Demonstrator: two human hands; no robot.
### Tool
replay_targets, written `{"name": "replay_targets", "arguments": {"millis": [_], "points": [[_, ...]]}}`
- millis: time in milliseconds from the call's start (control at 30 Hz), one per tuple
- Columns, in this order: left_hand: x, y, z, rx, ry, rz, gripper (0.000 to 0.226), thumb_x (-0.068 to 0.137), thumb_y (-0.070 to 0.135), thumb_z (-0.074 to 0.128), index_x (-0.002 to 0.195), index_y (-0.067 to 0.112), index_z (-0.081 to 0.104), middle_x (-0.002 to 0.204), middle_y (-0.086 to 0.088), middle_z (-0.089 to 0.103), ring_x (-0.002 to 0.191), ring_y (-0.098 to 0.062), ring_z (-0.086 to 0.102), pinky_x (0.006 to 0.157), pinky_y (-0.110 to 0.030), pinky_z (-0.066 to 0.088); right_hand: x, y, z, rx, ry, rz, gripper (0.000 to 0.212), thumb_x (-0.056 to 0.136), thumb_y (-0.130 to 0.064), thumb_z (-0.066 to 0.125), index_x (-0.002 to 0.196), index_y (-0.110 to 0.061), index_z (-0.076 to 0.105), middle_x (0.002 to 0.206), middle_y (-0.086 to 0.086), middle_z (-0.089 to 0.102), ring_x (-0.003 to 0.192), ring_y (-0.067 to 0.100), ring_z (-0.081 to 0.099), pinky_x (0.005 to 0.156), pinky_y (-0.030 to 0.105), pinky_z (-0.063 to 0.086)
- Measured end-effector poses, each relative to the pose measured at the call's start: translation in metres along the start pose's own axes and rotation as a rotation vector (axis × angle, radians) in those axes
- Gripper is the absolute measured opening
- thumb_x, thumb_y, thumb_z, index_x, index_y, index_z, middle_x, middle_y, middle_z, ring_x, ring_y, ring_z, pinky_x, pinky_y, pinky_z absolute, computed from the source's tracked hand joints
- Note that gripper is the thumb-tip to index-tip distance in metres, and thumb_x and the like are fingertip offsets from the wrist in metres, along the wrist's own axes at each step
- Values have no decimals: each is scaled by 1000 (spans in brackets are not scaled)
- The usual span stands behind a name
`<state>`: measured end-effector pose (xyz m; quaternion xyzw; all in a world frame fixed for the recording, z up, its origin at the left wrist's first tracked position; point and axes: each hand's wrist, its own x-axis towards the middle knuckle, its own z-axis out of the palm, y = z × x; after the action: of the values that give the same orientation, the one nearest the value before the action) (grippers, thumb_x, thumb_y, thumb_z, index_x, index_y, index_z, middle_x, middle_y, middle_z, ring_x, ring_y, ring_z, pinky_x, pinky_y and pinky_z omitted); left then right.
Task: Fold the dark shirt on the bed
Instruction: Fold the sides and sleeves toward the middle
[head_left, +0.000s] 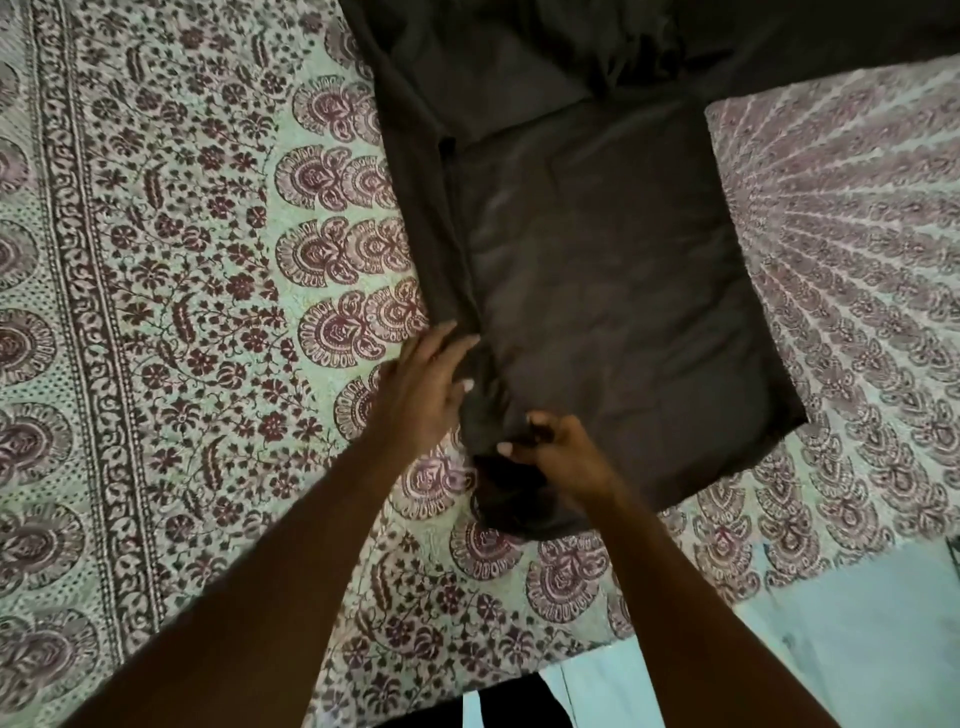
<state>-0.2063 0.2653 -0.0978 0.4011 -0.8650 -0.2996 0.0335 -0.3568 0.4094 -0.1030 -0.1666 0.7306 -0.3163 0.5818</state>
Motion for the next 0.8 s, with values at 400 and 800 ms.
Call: {"name": "replay_targets", "arguments": {"millis": [400,800], "points": [[-31,-1,22,128,-67,-150,63,93,42,63,151,41,36,166,11,16,149,-28,22,110,-65,27,-52,39,10,284,-255,215,9,93,0,65,94,-9,64,75,9,76,64,19,75,55,22,55],[-30,5,29,249,-115,-23,55,99,33,53,151,38,35,165,14,18,150,-26,18,112,-62,26,-53,23,5,-289,396,26,31,80,-35,82,79,-10,63,73,6,71,55,19,67,53,21,52]]}}
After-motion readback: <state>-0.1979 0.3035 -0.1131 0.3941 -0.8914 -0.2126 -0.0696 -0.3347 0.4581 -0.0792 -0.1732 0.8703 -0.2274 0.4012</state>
